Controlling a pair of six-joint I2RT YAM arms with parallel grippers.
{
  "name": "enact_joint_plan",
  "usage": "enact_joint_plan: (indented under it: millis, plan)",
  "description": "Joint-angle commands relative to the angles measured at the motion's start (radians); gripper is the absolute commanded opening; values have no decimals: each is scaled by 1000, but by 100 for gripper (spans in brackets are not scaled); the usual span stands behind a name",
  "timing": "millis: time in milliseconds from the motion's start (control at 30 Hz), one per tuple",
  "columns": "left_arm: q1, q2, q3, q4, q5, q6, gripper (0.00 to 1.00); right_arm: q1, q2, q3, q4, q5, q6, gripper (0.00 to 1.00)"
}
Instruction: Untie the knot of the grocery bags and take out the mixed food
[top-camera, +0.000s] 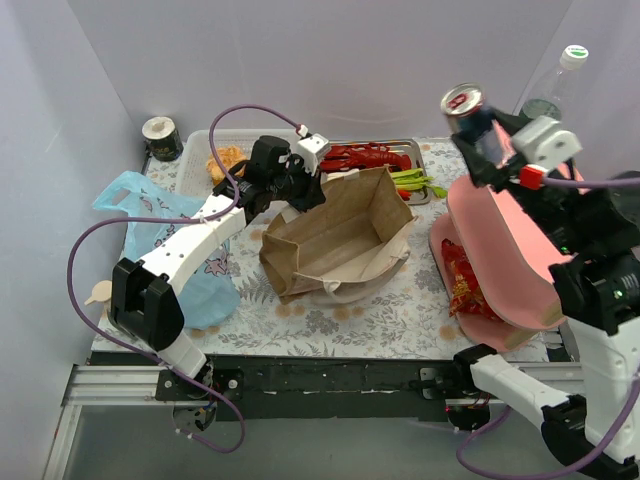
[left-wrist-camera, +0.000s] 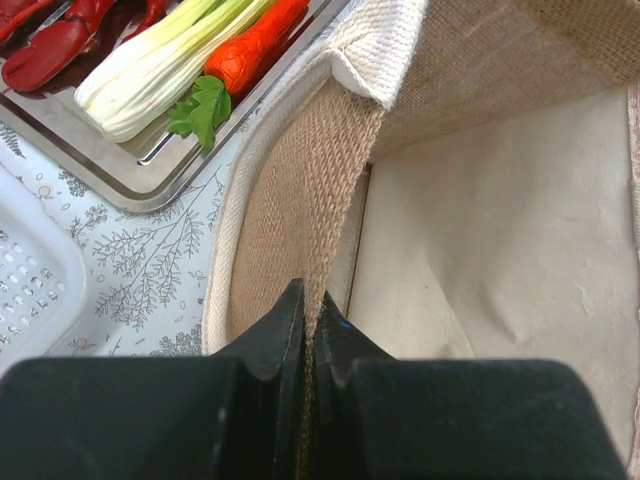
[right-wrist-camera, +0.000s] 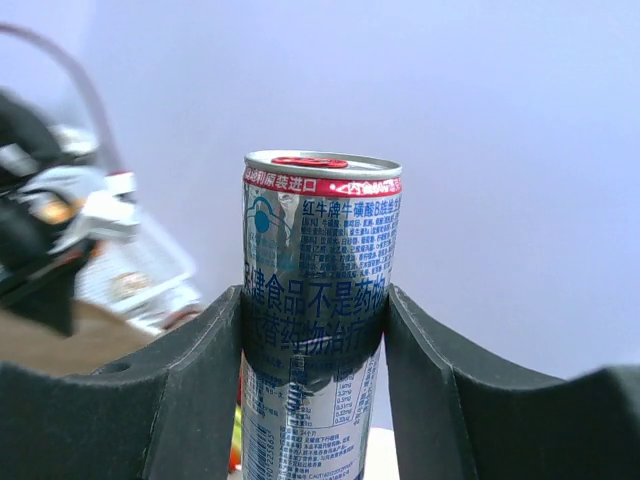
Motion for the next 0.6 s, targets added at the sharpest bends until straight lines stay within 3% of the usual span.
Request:
enact_joint_plan:
  millis: [0,133,267,567]
  plan:
    - [-12,20,65,-21,16,18,0,-109,-77,94,49,135,19,1]
    - [-21,43,93,-27,16,20,0,-238,-121,90,-7,281,69,1]
    - [-29,60,99,-12,32,11,0,-343,-194,38,-96,297,89,1]
    - [-55,63,97,5,61,-5,0,-379,-272,-126,-166,471,85,1]
